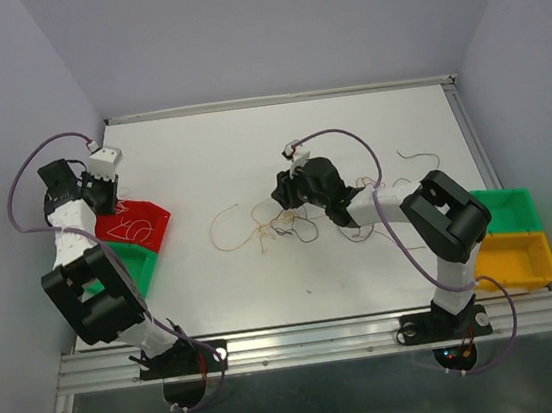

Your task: Untangle the cables

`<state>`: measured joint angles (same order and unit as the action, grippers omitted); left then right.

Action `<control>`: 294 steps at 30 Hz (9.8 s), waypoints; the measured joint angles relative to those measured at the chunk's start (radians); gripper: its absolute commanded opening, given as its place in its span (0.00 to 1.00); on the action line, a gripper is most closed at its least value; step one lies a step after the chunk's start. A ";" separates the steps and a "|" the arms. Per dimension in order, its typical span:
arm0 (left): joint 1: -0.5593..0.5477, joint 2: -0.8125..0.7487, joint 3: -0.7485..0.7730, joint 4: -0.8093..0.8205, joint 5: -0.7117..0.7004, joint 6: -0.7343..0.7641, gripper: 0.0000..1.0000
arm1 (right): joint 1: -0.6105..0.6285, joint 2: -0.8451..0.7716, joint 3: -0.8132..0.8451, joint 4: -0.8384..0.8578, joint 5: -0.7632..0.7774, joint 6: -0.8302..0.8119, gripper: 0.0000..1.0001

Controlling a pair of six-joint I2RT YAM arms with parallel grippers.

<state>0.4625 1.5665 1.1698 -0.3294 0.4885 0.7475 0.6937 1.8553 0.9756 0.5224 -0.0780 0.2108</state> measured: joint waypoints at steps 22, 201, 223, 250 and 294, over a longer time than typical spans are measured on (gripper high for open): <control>0.011 -0.151 -0.194 0.007 -0.118 0.112 0.59 | 0.000 0.000 -0.005 0.031 -0.016 0.014 0.46; 0.618 -0.493 -0.008 -0.641 0.503 0.964 0.00 | 0.204 0.110 0.238 -0.379 -0.032 -0.229 0.06; 0.650 -0.505 -0.080 -0.734 0.365 1.081 0.00 | 0.204 0.109 0.233 -0.260 0.008 -0.146 0.06; 0.613 -0.732 -0.130 -0.617 0.267 0.895 0.00 | 0.204 0.082 0.201 -0.248 0.022 -0.142 0.06; 0.065 -0.154 -0.378 -0.148 -0.363 0.516 0.12 | 0.204 0.082 0.201 -0.245 0.023 -0.139 0.07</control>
<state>0.5274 1.4128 0.7921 -0.4770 0.1253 1.2636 0.8982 1.9377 1.1767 0.2775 -0.0551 0.0719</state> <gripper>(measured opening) 0.039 0.066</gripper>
